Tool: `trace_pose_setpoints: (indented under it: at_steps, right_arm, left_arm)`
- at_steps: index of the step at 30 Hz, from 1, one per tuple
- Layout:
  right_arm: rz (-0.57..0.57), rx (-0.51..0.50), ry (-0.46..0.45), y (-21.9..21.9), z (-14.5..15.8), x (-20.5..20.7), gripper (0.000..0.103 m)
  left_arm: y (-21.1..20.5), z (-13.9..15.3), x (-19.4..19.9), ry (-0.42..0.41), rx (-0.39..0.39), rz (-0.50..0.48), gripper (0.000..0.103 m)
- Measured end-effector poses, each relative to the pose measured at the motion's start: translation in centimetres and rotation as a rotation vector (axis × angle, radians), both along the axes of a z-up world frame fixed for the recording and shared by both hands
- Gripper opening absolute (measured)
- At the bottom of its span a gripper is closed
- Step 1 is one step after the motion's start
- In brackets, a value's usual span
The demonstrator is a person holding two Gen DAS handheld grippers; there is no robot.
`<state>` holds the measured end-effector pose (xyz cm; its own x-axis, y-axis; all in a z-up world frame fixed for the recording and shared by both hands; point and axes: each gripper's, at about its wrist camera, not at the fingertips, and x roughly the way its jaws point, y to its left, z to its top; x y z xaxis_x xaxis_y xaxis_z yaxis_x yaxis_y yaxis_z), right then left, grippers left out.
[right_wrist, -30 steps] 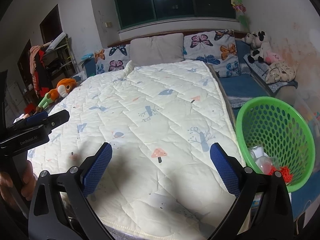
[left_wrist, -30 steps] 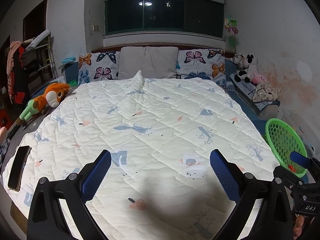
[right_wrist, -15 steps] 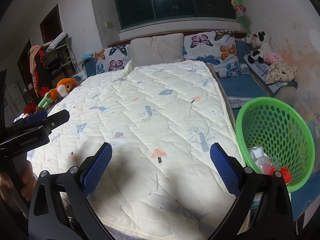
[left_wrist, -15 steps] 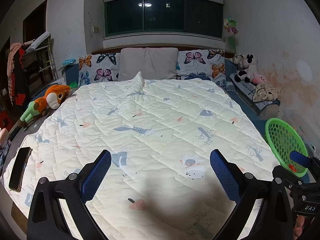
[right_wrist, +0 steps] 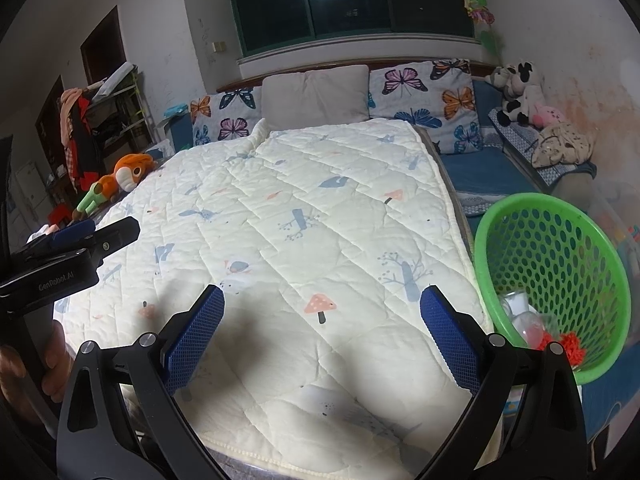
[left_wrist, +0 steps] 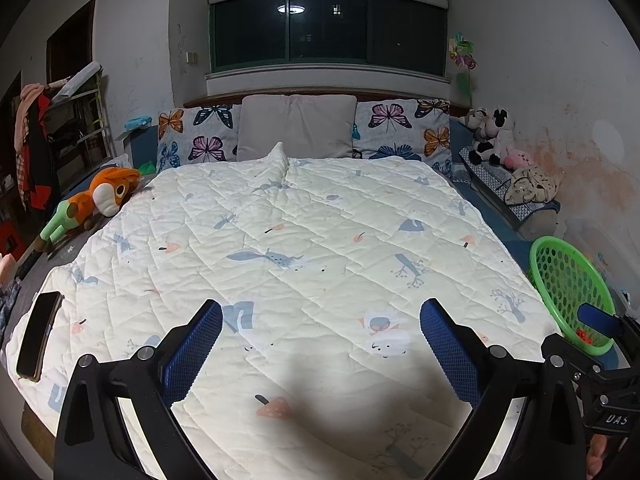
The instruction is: Collect trash
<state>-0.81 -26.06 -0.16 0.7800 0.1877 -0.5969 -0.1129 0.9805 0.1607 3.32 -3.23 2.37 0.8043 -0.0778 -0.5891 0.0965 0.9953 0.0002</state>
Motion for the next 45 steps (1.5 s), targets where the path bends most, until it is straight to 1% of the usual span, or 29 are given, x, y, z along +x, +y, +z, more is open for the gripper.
trace_pose_setpoints:
  at_steps: [39, 45]
  right_arm:
    - [0.004, 0.000, 0.007, -0.04, -0.48, 0.02, 0.098]
    - [0.004, 0.000, 0.008, -0.07, -0.51, -0.01, 0.098]
  left_arm:
    - [-0.02, 0.02, -0.01, -0.003, 0.004, 0.004, 0.096]
    - [0.26, -0.47, -0.25, -0.009, 0.006, 0.013, 0.096]
